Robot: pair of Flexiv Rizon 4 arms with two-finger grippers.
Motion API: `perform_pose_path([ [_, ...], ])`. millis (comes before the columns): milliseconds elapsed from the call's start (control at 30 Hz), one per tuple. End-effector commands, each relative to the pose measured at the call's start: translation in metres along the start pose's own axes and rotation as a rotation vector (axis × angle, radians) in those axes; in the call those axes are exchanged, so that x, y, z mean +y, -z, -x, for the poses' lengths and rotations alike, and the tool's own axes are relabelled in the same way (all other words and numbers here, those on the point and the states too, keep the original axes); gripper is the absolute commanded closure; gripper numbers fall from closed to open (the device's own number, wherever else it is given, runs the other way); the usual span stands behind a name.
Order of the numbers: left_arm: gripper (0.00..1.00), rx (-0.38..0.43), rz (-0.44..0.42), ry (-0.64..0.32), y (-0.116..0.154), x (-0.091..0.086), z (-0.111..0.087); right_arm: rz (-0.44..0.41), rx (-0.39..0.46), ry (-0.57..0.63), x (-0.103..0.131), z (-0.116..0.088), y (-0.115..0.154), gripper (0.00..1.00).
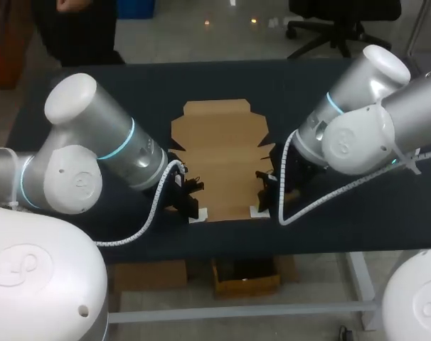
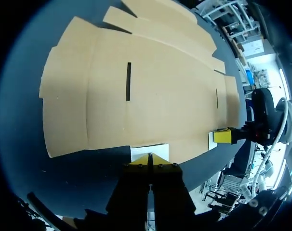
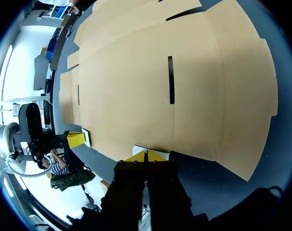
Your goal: Assemble the packaging by folding the flat box into shape, placing the metal phone stand inside, and closing the box properly
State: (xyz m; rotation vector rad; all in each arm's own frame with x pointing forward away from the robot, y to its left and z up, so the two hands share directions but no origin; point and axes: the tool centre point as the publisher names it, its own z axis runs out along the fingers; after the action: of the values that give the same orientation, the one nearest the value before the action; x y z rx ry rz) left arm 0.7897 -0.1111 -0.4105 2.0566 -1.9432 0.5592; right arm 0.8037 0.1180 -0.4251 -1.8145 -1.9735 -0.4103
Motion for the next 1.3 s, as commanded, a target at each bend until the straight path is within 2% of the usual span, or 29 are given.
perform_pose_path([
  [33, 1.0, -0.048, -0.027, 0.009, -0.004, 0.005, -0.003, -0.003, 0.001, -0.005, 0.0, 0.004, -0.009, 1.0],
  [267, 1.0, -0.062, -0.039, 0.02, 0.005, 0.004, -0.002, 0.036, 0.007, -0.009, -0.003, 0.002, 0.007, 1.0],
  [467, 1.0, -0.065, -0.048, 0.02, 0.024, -0.001, 0.001, 0.079, 0.035, -0.007, -0.005, 0.002, 0.024, 1.0],
  [900, 1.0, -0.056, -0.079, 0.045, 0.067, -0.025, 0.016, 0.136, 0.08, -0.021, -0.005, 0.013, 0.056, 1.0],
  [1300, 1.0, -0.064, -0.104, 0.044, 0.086, -0.048, 0.025, 0.146, 0.113, -0.028, 0.01, 0.03, 0.074, 1.0],
])
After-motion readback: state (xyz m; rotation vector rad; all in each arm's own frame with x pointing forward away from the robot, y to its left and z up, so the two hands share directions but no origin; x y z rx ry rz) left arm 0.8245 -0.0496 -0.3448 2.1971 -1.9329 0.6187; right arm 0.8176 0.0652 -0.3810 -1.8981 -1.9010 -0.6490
